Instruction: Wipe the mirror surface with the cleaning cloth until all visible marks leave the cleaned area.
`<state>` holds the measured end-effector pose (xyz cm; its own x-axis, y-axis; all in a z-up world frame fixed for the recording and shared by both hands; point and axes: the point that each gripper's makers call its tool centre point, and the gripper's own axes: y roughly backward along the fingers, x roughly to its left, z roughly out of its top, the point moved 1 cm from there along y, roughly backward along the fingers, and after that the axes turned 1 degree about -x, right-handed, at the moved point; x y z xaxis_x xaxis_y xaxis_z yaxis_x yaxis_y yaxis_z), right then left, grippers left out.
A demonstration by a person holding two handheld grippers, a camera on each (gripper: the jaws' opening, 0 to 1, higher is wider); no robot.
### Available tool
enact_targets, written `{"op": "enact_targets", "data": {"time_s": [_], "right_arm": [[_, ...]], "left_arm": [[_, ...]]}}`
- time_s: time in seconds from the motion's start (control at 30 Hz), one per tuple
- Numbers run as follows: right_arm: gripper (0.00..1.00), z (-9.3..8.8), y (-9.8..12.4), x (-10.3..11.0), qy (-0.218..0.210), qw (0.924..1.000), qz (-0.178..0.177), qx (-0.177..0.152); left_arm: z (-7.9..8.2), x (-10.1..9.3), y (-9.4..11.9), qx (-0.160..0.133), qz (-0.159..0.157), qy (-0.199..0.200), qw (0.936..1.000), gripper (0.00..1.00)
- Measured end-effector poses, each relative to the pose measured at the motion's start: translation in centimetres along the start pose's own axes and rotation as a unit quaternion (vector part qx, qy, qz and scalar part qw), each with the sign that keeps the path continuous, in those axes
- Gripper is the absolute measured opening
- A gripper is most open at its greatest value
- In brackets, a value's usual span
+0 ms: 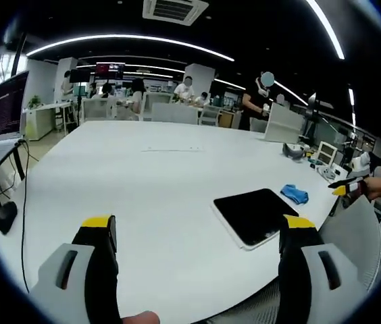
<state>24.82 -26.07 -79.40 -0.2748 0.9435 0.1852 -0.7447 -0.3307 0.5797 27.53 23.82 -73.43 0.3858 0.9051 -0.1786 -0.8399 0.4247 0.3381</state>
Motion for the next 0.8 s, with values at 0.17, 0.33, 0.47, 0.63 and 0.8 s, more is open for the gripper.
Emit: {"op": "enact_targets", "data": {"time_s": [0.17,0.33,0.47,0.63,0.8], "right_arm": [[0.98,1.9,-0.2,-0.3,0.016,0.9998,-0.002,-0.008],[0.98,1.5,-0.5,-0.7,0.013,0.9999,-0.005,0.001],[0.98,1.2,-0.5,-0.7,0.011,0.9999,-0.006,0.000],[0.98,0.6,-0.8,-0.2,-0.006,1.0000,-0.005,0.001],[0.98,1.0,-0.3,-0.1,-0.015,0.9998,-0.009,-0.004]], "left_arm": [[1.1,0.7,-0.3,-0.008,0.007,-0.003,0.9999,0.99],[1.2,1.0,-0.1,-0.007,0.013,-0.007,0.9999,0.99],[1.0,1.3,0.0,-0.009,0.021,-0.002,0.9997,0.99],[0.5,1.3,-0.5,0.003,0.024,-0.008,0.9997,0.99],[1.5,1.4,-0.6,-0.008,0.024,0.008,0.9997,0.99]]}}
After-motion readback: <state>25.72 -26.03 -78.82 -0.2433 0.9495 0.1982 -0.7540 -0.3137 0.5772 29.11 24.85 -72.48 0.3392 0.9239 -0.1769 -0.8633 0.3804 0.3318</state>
